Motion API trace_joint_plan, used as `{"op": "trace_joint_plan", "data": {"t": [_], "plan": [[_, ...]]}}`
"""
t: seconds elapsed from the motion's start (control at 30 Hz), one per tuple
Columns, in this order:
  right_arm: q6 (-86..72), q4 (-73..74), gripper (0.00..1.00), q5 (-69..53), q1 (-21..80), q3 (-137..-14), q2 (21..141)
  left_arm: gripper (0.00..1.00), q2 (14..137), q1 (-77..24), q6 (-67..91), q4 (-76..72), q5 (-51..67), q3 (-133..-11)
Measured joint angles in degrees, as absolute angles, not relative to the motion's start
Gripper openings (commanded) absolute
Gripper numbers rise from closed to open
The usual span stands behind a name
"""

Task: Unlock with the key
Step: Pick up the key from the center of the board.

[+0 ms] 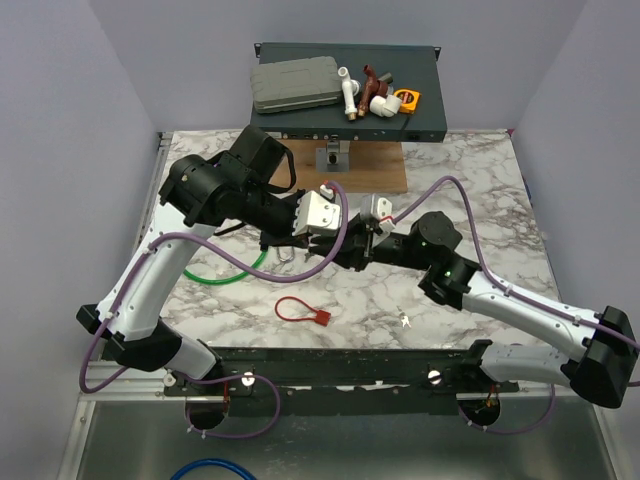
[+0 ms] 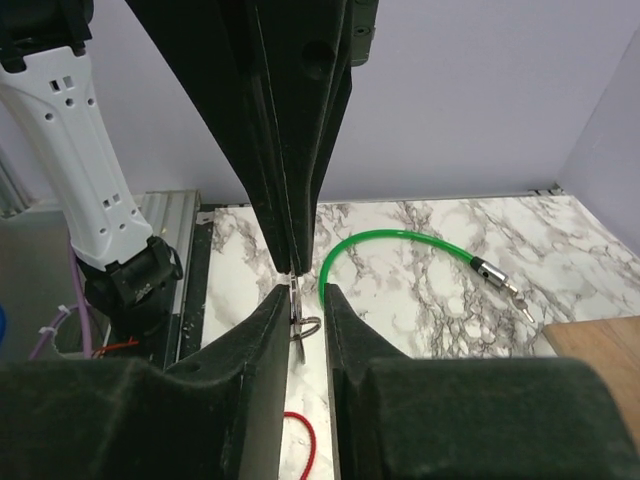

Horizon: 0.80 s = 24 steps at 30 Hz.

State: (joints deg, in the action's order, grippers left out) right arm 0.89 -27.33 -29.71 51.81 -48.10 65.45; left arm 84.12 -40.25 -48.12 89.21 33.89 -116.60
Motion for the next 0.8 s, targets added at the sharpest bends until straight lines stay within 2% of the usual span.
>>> {"op": "trace_joint_plan", "data": {"t": [0.2,0.4,0.43,0.47,0.5,0.57,0.67,0.8], "plan": [[1.08,-27.35,0.01,-30.17,51.81,-48.07,65.80,0.00,84.09,-40.25,-47.94,89.27,34.13,-116.77],[1.08,-27.51,0.01,-30.85,51.81,-48.03,65.82,0.00,84.09,-40.25,-47.48,89.30,34.46,-116.97],[1.04,-27.66,0.01,-30.94,51.81,-47.92,65.80,0.06,84.09,-40.25,-47.29,89.32,34.48,-116.97],[0.95,-27.88,0.01,-30.94,51.81,-47.72,65.71,0.17,84.09,-40.25,-47.07,89.32,34.50,-116.97],[0.91,-28.12,0.01,-30.92,51.81,-47.48,65.56,0.35,84.12,-40.27,-46.89,89.32,34.50,-116.95],[0.54,-28.23,0.01,-30.83,51.81,-46.63,64.82,0.55,84.12,-40.27,-46.59,89.25,34.41,-116.90],[-0.45,-27.31,0.01,-30.24,51.81,-45.36,63.35,0.71,84.09,-40.25,-45.25,88.99,33.76,-116.51],[-1.52,-24.14,0.01,-29.30,51.46,-45.25,61.63,0.72,84.01,-38.76,-44.64,87.55,33.54,-114.65]]}}
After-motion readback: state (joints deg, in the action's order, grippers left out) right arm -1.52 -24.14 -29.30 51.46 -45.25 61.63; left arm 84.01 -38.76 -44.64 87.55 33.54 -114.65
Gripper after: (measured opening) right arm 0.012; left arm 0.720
